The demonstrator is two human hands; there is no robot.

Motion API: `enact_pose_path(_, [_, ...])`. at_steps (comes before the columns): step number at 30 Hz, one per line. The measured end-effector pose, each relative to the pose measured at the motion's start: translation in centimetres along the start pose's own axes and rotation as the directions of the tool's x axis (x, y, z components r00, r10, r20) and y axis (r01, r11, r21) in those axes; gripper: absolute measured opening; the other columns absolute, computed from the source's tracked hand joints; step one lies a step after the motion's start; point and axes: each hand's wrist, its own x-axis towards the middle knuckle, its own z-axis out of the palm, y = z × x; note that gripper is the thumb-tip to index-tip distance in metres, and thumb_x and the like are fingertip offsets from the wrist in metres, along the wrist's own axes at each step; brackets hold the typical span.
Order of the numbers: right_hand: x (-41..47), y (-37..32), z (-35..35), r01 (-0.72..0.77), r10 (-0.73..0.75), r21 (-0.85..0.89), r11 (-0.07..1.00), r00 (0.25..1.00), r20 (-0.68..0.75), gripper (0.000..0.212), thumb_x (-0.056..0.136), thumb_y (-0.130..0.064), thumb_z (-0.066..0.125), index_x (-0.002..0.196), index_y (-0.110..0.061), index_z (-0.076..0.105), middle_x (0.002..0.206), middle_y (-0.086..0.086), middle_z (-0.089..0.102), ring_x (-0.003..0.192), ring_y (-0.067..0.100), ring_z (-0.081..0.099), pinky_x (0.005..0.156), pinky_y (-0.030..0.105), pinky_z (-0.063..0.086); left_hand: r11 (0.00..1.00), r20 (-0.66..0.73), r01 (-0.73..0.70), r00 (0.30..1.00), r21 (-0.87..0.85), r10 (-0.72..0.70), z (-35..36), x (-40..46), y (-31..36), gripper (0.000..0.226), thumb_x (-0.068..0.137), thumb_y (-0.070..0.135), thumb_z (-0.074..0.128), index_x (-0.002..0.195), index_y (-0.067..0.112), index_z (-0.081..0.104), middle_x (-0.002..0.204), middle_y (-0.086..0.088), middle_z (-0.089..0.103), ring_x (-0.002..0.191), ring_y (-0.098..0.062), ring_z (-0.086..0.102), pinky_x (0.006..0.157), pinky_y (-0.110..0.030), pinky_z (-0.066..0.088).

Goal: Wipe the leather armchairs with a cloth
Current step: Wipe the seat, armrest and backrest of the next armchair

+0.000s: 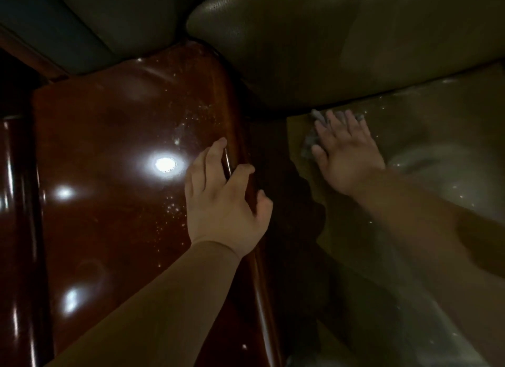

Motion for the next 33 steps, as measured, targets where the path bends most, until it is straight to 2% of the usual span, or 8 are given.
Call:
enact_pose_path(2, [-2.1,-3.0,1.0,-0.031,0.033,-0.037,0.999,0.999,0.04,0.071,0.103,-0.061,0.004,0.165,-0.027,-0.003,0.173,0.005,-0.01,0.158,0.036,-0.014,0.128,0.055,-0.005,1.0,0.003,-0.005,1.0,0.008,0.005,-0.1,0.0,-0.2,0.044,0.088,0.046,0.059,0.122,0.023,0.074,0.162,-0.015,0.036,0.15,-0.039,0.03,0.119,-0.06,0.031])
enact_pose_path(8, [-7.8,-1.4,3.4,0.643,-0.596,-0.153,0.751,0.759,0.262,0.072,0.102,-0.067,0.012,0.166,-0.034,0.011,0.174,0.001,-0.006,0.158,0.03,-0.019,0.128,0.05,-0.008,1.0,0.004,-0.011,1.0,0.024,0.011,-0.3,0.4,0.0,0.044,0.089,0.047,0.058,0.123,0.024,0.072,0.163,-0.013,0.032,0.151,-0.039,0.025,0.122,-0.058,0.025])
enact_pose_path(11, [-5.1,3.8,2.5,0.281,-0.277,-0.12,0.952,0.96,0.05,0.076,0.1,-0.067,0.002,0.166,-0.031,0.011,0.174,0.002,0.005,0.16,0.028,-0.004,0.129,0.053,0.009,1.0,-0.007,-0.013,1.0,0.008,0.013,0.1,0.3,0.0,0.042,0.09,0.047,0.059,0.122,0.024,0.073,0.163,-0.013,0.034,0.15,-0.038,0.027,0.121,-0.058,0.028])
enact_pose_path(15, [-6.6,0.7,3.3,-0.049,0.049,-0.034,0.998,0.999,-0.011,0.079,0.098,-0.07,-0.003,0.166,-0.028,0.0,0.173,0.004,-0.009,0.158,0.036,-0.014,0.128,0.056,-0.001,1.0,0.004,0.0,1.0,0.019,0.0,0.0,0.0,-0.3,0.041,0.09,0.047,0.058,0.122,0.024,0.072,0.163,-0.013,0.033,0.15,-0.038,0.027,0.119,-0.06,0.031])
enact_pose_path(21, [-12.1,0.2,6.0,0.623,-0.603,-0.113,0.774,0.78,0.165,0.071,0.102,-0.066,0.026,0.164,-0.029,0.023,0.173,0.002,0.011,0.16,0.031,-0.001,0.128,0.052,0.006,1.0,-0.023,-0.012,1.0,0.008,0.012,-0.1,0.2,0.0,0.041,0.09,0.047,0.057,0.12,0.023,0.073,0.164,-0.014,0.033,0.149,-0.039,0.027,0.121,-0.057,0.028])
enact_pose_path(25, [-8.9,4.4,4.1,0.097,-0.098,-0.026,0.995,0.995,-0.022,0.073,0.103,-0.066,0.01,0.166,-0.031,0.005,0.175,0.001,0.001,0.16,0.029,-0.006,0.129,0.052,0.005,1.0,-0.031,-0.017,0.999,0.001,0.017,0.2,0.1,-0.6,0.04,0.091,0.047,0.057,0.119,0.023,0.073,0.164,-0.013,0.033,0.149,-0.039,0.028,0.12,-0.058,0.029])
enact_pose_path(28, [-10.6,1.1,4.8,-0.131,0.133,0.061,0.99,0.99,-0.04,0.077,0.101,-0.07,0.004,0.165,-0.028,0.0,0.174,0.004,-0.006,0.158,0.035,-0.014,0.128,0.056,-0.004,1.0,-0.013,-0.004,1.0,0.002,0.004,0.3,-0.3,-0.4,0.04,0.09,0.047,0.057,0.119,0.024,0.073,0.164,-0.012,0.032,0.149,-0.038,0.025,0.122,-0.058,0.026])
enact_pose_path(33, [-15.7,-0.2,7.5,0.635,-0.619,-0.064,0.77,0.768,0.165,0.074,0.103,-0.068,0.029,0.164,-0.028,0.026,0.174,0.003,0.012,0.16,0.032,-0.002,0.128,0.053,0.004,1.0,-0.041,-0.017,0.999,-0.001,0.017,-0.2,0.2,-0.1,0.04,0.09,0.045,0.057,0.118,0.023,0.075,0.163,-0.013,0.033,0.148,-0.039,0.027,0.122,-0.058,0.027])
